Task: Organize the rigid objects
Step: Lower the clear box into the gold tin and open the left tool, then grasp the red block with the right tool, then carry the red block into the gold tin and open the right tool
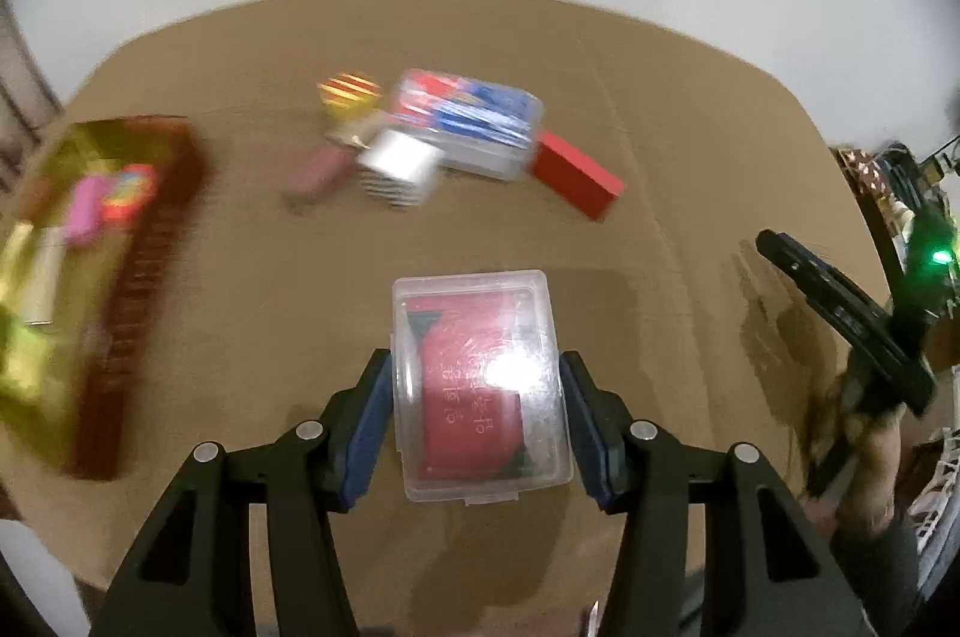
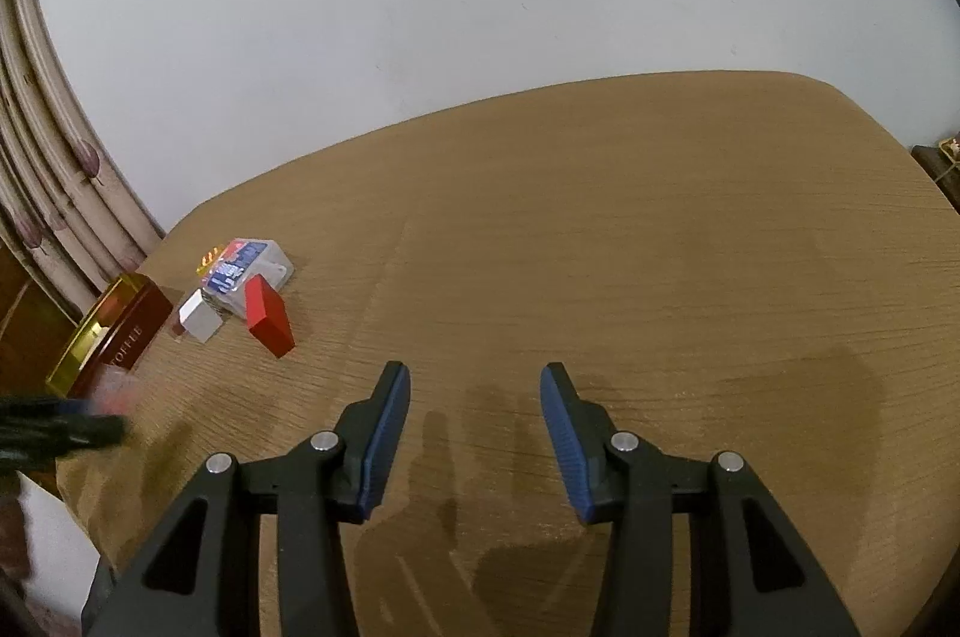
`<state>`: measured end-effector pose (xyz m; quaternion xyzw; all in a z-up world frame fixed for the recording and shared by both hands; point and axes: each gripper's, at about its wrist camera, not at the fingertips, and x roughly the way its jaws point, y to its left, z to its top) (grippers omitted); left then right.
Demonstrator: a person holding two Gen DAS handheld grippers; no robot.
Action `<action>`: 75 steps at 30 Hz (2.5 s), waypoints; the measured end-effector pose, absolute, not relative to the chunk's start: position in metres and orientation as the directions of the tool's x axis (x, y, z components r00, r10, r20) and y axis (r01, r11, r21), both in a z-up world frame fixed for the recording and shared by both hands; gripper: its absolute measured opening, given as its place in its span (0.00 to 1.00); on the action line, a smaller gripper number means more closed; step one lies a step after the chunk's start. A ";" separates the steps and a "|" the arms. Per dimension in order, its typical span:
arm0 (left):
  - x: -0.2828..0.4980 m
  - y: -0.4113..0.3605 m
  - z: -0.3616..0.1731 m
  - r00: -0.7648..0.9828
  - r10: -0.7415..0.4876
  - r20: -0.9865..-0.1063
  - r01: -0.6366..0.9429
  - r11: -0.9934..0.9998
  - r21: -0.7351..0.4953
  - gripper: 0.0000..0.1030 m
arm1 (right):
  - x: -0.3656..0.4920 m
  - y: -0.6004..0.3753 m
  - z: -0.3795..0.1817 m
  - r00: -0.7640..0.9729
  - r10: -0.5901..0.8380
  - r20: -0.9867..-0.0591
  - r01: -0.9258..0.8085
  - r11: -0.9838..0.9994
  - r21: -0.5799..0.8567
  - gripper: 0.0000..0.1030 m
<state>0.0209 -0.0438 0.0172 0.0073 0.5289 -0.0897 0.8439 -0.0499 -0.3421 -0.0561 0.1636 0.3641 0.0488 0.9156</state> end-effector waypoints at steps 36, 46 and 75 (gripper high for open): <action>0.120 0.179 -0.007 0.358 0.078 -0.930 -0.071 0.996 0.056 0.57 | -0.029 -0.311 -0.068 0.671 0.105 -0.734 0.049 0.982 0.185 0.50; 0.008 0.125 0.057 0.567 0.064 -0.821 -0.099 0.995 0.010 0.75 | -0.031 -0.269 -0.042 0.668 0.282 -0.689 -0.204 0.959 0.195 0.50; -0.088 0.079 0.020 0.573 0.073 -0.816 -0.129 0.992 -0.002 0.76 | 0.057 -0.184 -0.032 0.503 0.273 -0.820 -0.360 0.929 0.088 0.14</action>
